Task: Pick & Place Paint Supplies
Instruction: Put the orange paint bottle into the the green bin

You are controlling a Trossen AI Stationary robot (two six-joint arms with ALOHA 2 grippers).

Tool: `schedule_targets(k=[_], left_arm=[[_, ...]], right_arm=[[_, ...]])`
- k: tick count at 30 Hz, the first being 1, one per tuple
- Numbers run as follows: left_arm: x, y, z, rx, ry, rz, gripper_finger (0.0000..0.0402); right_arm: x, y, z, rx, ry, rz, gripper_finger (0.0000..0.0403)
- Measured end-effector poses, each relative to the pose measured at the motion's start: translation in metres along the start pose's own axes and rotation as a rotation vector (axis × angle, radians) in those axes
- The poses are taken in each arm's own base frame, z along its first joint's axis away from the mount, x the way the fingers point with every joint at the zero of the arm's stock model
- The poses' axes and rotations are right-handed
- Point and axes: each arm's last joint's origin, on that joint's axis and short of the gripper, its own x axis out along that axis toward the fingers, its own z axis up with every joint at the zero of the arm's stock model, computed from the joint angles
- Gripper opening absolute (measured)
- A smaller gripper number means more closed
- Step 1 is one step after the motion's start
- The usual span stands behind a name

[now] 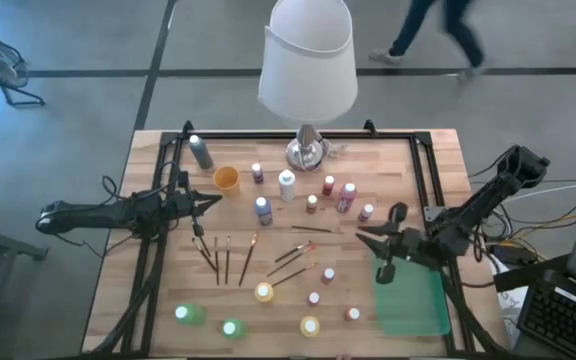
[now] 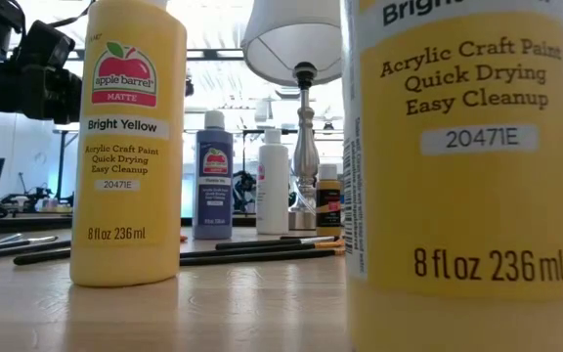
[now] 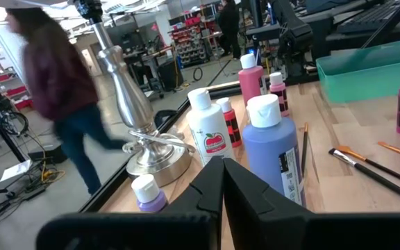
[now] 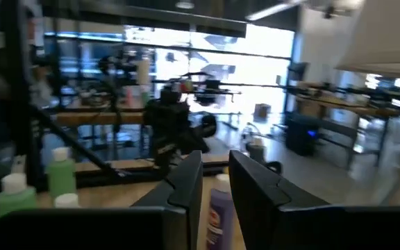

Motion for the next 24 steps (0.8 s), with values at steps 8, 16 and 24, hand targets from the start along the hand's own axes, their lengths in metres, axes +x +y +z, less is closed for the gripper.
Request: schedule_targets(k=[8,16,24], left_arm=[[0.000,0.000,0.000,0.000,0.000,0.000,0.0013],[0.000,0.000,0.000,0.000,0.000,0.000,0.0013],[0.000,0.000,0.000,0.000,0.000,-0.001,0.0013]], right_arm=[[0.021,-0.014,-0.024,-0.042,0.142,0.098,0.0048],[0.018,-0.014,-0.020,0.026,0.332,0.285,0.0063],[0.023,-0.010,-0.011,-0.032,0.363,0.286,0.0093]])
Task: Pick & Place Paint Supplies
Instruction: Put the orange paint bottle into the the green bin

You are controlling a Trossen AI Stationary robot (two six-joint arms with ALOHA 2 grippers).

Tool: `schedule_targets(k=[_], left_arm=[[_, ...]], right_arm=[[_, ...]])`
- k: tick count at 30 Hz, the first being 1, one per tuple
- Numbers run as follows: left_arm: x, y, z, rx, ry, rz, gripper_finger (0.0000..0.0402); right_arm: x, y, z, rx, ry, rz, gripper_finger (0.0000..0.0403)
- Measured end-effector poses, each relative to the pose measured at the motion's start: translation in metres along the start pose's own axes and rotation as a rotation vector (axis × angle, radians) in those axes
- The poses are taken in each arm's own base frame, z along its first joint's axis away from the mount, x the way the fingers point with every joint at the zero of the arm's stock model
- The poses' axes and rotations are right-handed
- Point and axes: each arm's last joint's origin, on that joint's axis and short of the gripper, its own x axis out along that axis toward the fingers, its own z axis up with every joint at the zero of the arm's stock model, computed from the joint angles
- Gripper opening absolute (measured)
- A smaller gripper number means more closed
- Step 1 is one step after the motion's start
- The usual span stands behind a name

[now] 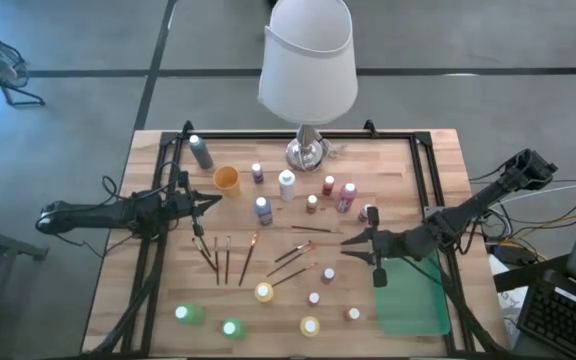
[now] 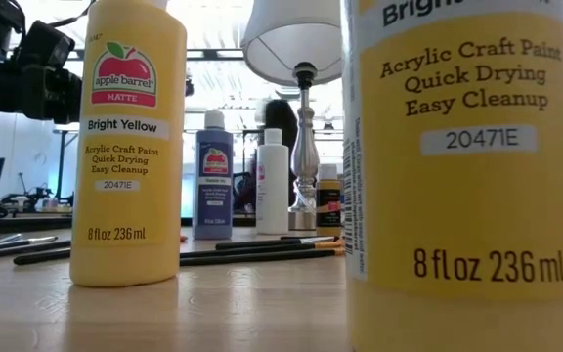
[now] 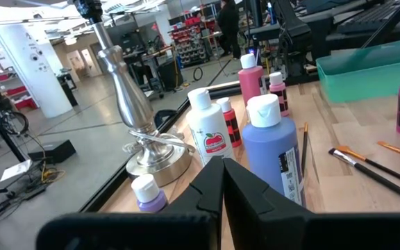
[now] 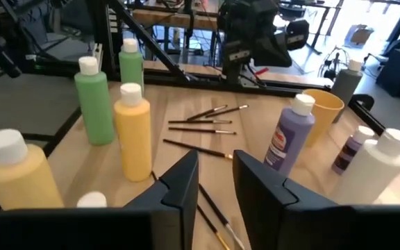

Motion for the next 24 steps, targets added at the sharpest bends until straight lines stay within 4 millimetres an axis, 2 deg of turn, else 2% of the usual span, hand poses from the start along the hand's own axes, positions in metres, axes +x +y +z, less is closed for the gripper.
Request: schedule_targets(k=[13,24], left_arm=[[0.000,0.000,0.000,0.000,0.000,0.000,0.0013],[0.000,0.000,0.000,0.000,0.001,0.001,0.0013]], right_arm=[[0.001,-0.004,0.004,-0.041,-0.014,-0.020,0.0122],[0.007,-0.018,-0.005,0.128,0.071,-0.085,0.0148]])
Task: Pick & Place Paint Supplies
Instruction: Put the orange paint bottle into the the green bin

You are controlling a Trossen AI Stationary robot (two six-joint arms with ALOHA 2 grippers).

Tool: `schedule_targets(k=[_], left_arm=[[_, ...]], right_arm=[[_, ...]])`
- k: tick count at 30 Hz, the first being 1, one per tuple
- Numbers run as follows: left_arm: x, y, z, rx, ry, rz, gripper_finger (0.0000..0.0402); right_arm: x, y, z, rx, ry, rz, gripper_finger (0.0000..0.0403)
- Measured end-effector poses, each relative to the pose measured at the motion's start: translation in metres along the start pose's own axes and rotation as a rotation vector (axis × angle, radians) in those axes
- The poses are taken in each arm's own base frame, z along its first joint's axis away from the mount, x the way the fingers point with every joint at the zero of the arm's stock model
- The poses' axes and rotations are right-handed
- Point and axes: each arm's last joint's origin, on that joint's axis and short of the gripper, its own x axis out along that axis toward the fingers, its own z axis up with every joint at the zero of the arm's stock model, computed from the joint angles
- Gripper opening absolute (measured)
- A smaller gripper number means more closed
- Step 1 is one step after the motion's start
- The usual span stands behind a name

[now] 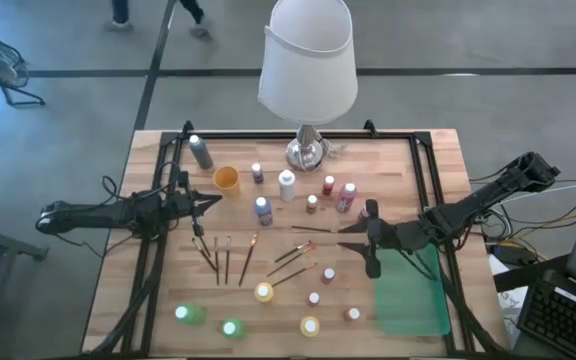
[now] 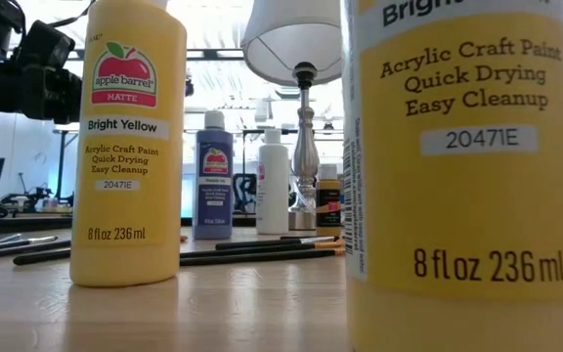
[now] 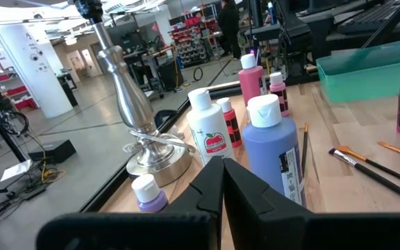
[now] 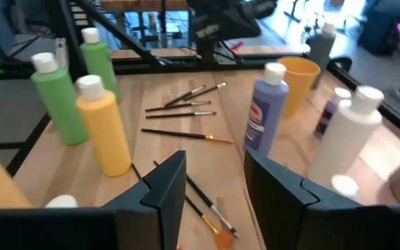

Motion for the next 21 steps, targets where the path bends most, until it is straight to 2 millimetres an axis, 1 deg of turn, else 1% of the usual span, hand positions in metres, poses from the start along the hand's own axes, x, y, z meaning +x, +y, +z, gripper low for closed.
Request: schedule_targets(k=[4,8,12,17,21], left_arm=[[0.000,0.000,0.000,0.000,0.000,0.000,0.0013],[0.000,0.000,0.000,0.000,0.000,0.000,0.0013],[0.000,0.000,0.000,0.000,0.000,0.000,0.0013],[0.000,0.000,0.000,0.000,0.000,0.000,0.0013],[0.000,0.000,0.000,0.000,0.000,0.000,0.0013]], right_arm=[[0.000,-0.001,0.003,0.030,0.044,0.008,0.0158],[-0.002,-0.003,0.015,0.043,0.090,-0.021,0.0164],[-0.009,-0.004,0.025,0.054,0.185,-0.052,0.0161],[-0.017,-0.006,0.024,0.126,0.370,-0.080,0.0147],[-0.018,-0.002,0.023,0.225,0.482,-0.071,0.0140]])
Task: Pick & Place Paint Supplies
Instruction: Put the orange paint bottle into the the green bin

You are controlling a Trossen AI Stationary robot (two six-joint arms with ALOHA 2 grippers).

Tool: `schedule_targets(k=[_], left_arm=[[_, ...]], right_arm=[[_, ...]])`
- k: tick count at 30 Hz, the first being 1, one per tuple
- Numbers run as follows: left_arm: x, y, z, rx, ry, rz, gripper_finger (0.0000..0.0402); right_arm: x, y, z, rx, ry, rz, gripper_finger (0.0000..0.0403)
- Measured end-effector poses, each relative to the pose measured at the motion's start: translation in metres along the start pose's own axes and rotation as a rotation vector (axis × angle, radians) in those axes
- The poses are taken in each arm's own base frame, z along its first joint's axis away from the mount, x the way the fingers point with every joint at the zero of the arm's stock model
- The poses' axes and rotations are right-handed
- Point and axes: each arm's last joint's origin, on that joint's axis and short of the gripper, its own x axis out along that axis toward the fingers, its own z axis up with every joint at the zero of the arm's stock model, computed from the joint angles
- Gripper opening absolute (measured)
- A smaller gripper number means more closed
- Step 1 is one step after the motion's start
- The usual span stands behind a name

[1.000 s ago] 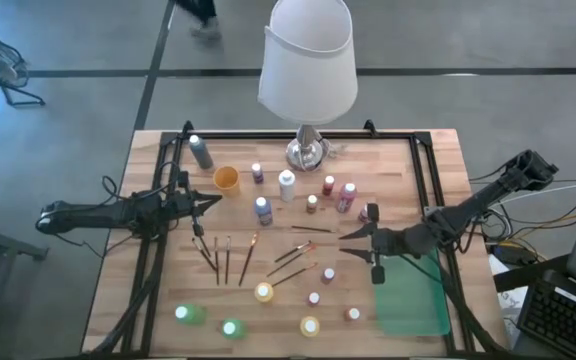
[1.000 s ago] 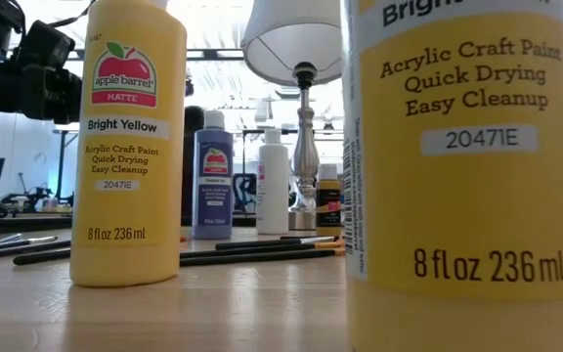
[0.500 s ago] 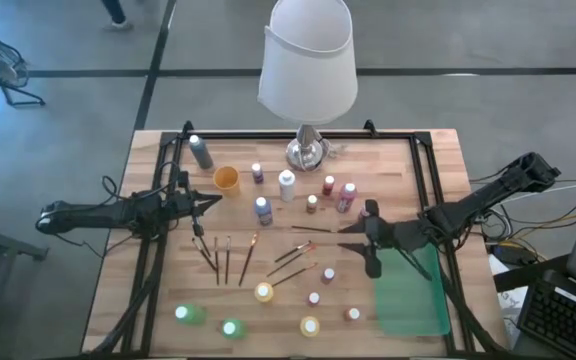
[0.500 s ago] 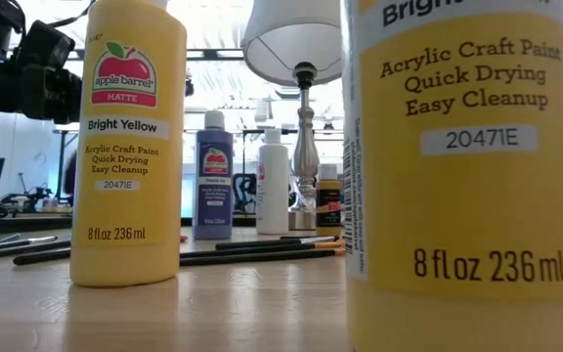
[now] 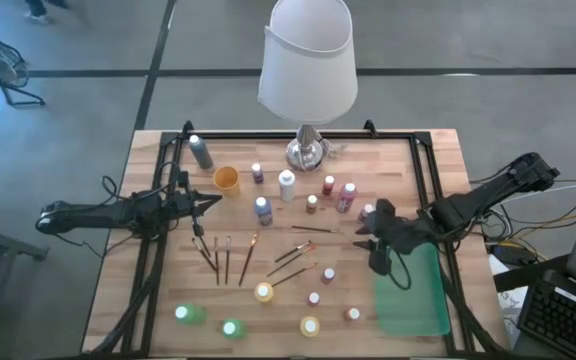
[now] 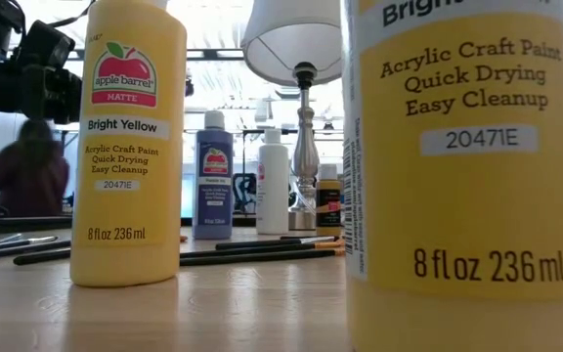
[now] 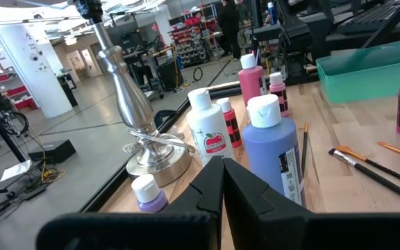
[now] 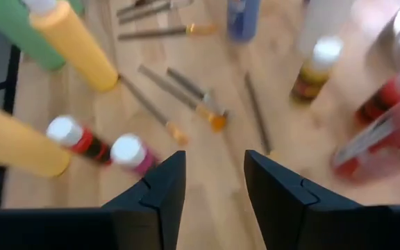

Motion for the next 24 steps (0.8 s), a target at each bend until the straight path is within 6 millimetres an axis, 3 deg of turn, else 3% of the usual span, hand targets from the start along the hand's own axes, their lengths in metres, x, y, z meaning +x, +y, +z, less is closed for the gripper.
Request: schedule_targets(k=[5,9,17,24], left_arm=[[0.000,0.000,0.000,0.000,0.000,0.000,0.0013],[0.000,0.000,0.000,0.000,0.000,0.000,0.0013],[0.000,0.000,0.000,0.000,0.000,0.000,0.0013],[0.000,0.000,0.000,0.000,0.000,-0.001,0.0013]], right_arm=[[0.003,0.022,0.007,0.029,0.100,0.107,0.0147],[0.008,0.042,0.010,-0.012,0.211,0.068,0.0160],[0.027,0.100,-0.001,-0.114,0.402,0.032,0.0177],[0.038,0.145,-0.005,-0.151,0.453,0.066,0.0168]])
